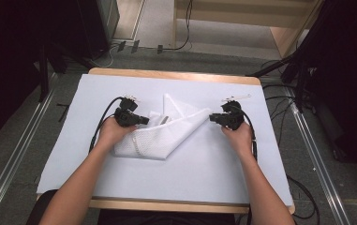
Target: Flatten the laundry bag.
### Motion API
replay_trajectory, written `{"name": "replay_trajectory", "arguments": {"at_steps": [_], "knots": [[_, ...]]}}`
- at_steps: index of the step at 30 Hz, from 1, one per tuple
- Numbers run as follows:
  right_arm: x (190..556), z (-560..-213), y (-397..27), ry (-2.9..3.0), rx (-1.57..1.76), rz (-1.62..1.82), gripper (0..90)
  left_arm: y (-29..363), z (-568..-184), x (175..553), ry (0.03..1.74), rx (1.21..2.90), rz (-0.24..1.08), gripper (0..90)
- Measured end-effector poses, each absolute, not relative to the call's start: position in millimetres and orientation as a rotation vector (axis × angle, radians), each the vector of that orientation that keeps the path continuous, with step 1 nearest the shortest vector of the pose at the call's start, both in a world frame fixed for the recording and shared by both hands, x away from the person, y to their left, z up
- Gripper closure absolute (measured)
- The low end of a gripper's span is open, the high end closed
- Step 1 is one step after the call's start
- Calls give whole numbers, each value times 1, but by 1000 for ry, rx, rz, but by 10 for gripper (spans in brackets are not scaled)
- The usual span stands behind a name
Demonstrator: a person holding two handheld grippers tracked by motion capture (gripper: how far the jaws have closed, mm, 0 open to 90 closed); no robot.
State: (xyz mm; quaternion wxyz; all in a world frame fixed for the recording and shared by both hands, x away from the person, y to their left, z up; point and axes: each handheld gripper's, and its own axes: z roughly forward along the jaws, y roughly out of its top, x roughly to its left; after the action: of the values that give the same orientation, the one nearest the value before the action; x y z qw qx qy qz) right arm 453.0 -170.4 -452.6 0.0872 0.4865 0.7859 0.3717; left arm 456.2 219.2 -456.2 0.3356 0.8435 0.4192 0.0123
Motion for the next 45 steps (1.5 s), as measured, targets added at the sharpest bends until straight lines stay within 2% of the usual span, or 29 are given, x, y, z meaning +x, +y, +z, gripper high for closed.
{"name": "replay_trajectory", "arguments": {"at_steps": [4, 7, 17, 21, 26, 45], "knots": [[456, -450, -172, 2323, 1455, 1127, 781, 220, -449, 454, 1096, 2176, -2, 900], [456, -449, -168, 2330, 1448, 1140, 788, 223, -437, 449, 1082, 2146, 19, 900], [457, -444, -134, 2392, 1345, 1168, 797, 229, -419, 431, 1059, 2102, 5, 900], [461, -452, -120, 2432, 1320, 1127, 814, 235, -417, 428, 1071, 2102, 8, 900], [467, -467, -116, 2474, 1351, 1063, 840, 251, -414, 424, 1112, 2070, 21, 900], [466, -469, -118, 2466, 1336, 1079, 852, 335, -417, 414, 1330, 1938, 80, 900]]}}
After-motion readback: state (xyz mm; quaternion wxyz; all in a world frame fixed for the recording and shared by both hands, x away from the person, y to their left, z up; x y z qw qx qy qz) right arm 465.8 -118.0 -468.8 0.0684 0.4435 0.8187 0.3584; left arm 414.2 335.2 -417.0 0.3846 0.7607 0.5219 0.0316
